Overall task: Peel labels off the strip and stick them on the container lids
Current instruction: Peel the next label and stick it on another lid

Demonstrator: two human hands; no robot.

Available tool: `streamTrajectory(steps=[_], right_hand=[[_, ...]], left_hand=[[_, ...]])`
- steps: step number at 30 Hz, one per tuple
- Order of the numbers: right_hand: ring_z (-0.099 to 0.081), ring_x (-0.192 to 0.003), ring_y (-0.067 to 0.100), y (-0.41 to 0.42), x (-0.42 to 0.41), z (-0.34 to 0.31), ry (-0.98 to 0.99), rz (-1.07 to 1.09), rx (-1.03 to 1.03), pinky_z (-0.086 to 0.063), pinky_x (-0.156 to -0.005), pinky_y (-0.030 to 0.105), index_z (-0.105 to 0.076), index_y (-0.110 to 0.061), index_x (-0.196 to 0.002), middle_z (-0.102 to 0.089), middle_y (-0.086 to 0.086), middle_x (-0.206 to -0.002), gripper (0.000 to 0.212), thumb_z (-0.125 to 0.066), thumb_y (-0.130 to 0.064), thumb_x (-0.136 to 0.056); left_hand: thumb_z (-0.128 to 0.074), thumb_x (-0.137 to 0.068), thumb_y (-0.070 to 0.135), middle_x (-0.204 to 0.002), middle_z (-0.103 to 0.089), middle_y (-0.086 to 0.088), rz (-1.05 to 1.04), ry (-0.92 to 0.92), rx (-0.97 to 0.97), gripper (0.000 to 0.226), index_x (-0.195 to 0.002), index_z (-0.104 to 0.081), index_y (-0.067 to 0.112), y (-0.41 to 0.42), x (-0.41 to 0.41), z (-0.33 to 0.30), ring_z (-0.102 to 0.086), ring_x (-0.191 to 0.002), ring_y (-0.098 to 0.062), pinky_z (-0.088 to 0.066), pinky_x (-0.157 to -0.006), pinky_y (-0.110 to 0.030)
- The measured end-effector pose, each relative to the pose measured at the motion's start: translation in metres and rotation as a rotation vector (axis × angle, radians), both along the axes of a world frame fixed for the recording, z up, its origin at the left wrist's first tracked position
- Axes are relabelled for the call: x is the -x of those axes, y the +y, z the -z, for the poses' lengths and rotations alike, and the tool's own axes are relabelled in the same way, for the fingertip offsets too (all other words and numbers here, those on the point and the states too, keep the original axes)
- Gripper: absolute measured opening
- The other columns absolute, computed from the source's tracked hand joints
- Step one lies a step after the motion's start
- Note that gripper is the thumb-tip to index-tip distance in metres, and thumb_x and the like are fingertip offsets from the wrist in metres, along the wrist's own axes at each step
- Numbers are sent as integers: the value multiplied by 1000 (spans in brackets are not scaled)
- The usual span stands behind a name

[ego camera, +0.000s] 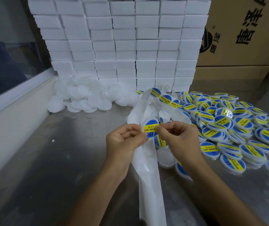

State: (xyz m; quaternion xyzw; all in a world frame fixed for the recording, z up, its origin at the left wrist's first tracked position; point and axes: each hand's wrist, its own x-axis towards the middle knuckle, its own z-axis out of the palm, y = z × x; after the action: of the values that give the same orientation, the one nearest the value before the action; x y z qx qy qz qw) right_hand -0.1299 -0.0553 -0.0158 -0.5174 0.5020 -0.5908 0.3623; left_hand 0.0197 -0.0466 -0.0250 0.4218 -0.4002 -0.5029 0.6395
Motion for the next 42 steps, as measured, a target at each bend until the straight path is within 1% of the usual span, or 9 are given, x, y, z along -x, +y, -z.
streamTrajectory(steps=[6,10,13,16,18,26,30,35,42], right_hand=[[-69,-62,6,1,-2,3,36,45,42,-51,-59,14,-76,-14,-84,-74,-5,-69,9,-81,-13,-76],[-68,-63,7,2,-2,3,128,88,84,-54,-60,18,-71,-19,-99,-72,-3,-72,32,-84,-29,-71],[-68,-70,9,5,-6,3,177,-7,107,-57,-66,26,-72,-19,-109,-73,-2,-88,43,-79,-37,-70],[-60,-62,13,7,-10,3,55,-113,91,-55,-61,34,-65,-18,-122,-70,16,-80,57,-76,-34,-68],[-66,-66,12,6,-7,1,3,-138,76,-58,-64,28,-65,-14,-122,-73,11,-80,62,-79,-29,-64],[-69,-57,14,1,1,1,-91,-82,86,-51,-48,21,-72,-2,-95,-75,9,-75,12,-67,-9,-87],[-69,-57,11,3,0,2,-65,-88,78,-52,-48,19,-71,-11,-91,-75,5,-73,5,-69,-13,-86],[-71,-66,14,6,-5,0,2,-111,44,-59,-59,25,-69,-18,-89,-76,-3,-80,42,-84,-35,-55],[-66,-49,23,4,1,-2,-106,-65,72,-47,-42,20,-65,4,-84,-71,14,-66,24,-65,-19,-89]], left_hand=[[-80,-68,-7,-79,-73,-13,53,-9,15,29,-70,-74,22,0,1,3,-72,-83,-31,-58,-81,-41],[-80,-59,4,-70,-69,-8,164,159,1,30,-84,-76,18,1,4,1,-73,-81,-27,-60,-76,-35],[-77,-61,7,-90,-74,-14,212,261,7,36,-97,-75,12,1,4,-1,-73,-92,-29,-59,-75,-30],[-69,-75,12,-111,-72,-16,285,259,21,33,-108,-73,9,3,7,0,-69,-105,-29,-57,-82,-28],[-62,-83,16,-116,-70,-17,322,263,13,36,-117,-67,5,3,7,1,-66,-111,-31,-56,-86,-30],[-59,-85,17,-115,-69,-20,399,209,0,32,-114,-69,5,3,1,2,-67,-106,-38,-56,-85,-30],[-61,-81,16,-111,-71,-19,367,209,-24,41,-119,-64,0,3,4,2,-69,-103,-36,-57,-82,-30],[-61,-80,14,-106,-73,-15,346,196,-19,32,-111,-70,10,4,4,2,-71,-98,-30,-58,-76,-27],[-59,-88,14,-105,-75,-11,327,51,-22,31,-118,-67,14,7,6,-2,-73,-94,-27,-56,-59,-24]])
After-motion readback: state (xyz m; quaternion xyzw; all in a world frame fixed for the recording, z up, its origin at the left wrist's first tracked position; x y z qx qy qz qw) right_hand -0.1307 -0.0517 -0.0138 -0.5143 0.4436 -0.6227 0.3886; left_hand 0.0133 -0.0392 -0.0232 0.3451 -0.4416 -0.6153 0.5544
